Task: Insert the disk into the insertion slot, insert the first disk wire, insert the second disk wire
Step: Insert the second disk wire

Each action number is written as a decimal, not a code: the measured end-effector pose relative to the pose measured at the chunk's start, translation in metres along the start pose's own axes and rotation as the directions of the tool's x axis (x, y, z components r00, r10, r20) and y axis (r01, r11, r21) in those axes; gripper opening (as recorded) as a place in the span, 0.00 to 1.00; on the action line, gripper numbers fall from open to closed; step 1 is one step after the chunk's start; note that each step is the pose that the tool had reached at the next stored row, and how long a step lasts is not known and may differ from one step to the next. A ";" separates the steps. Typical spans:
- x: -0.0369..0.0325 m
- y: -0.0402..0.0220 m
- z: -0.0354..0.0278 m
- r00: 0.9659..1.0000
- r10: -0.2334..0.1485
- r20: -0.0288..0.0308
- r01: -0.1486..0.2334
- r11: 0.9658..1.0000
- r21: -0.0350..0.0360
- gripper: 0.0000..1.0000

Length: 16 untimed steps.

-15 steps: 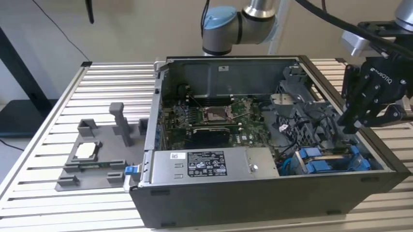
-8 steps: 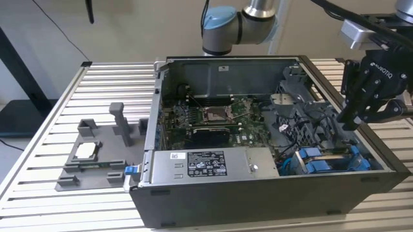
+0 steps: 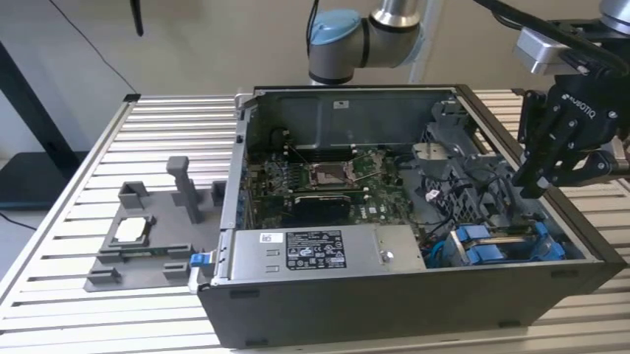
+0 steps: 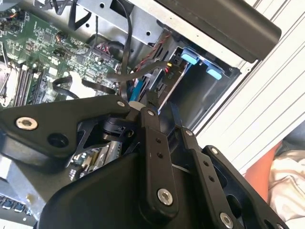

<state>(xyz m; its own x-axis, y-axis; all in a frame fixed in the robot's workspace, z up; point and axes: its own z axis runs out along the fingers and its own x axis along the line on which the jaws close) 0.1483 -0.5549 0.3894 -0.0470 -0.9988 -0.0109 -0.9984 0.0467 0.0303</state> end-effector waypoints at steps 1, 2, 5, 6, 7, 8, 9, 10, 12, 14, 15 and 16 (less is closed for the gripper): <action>-0.0001 0.0001 0.0000 1.000 0.000 0.000 0.000 1.000 0.000 0.27; -0.0005 0.0001 -0.0001 1.000 0.000 0.000 0.000 1.000 0.000 0.27; -0.0019 0.0011 0.0001 1.000 0.000 0.000 0.000 1.000 0.000 0.27; -0.0028 0.0015 0.0001 1.000 0.000 0.000 0.000 1.000 0.000 0.27; -0.0038 0.0020 0.0001 1.000 -0.001 0.000 0.001 1.000 0.000 0.27; -0.0053 0.0027 0.0001 1.000 -0.002 0.000 0.002 1.000 0.000 0.27; -0.0074 0.0035 0.0002 1.000 -0.004 0.000 0.004 1.000 0.000 0.27; -0.0093 0.0044 0.0002 1.000 -0.007 0.000 0.007 1.000 0.000 0.27; -0.0123 0.0054 0.0003 1.000 -0.017 -0.001 0.017 1.000 0.000 0.27; -0.0137 0.0059 0.0003 0.999 -0.037 -0.001 0.037 0.999 0.000 0.27; -0.0138 0.0061 0.0004 0.999 -0.052 -0.002 0.052 0.999 -0.001 0.27; -0.0138 0.0063 0.0004 0.998 -0.066 -0.003 0.066 0.998 -0.001 0.27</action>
<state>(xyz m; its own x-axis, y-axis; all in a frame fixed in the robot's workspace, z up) 0.1427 -0.5408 0.3894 0.0190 -0.9998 -0.0102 -0.9994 -0.0193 0.0303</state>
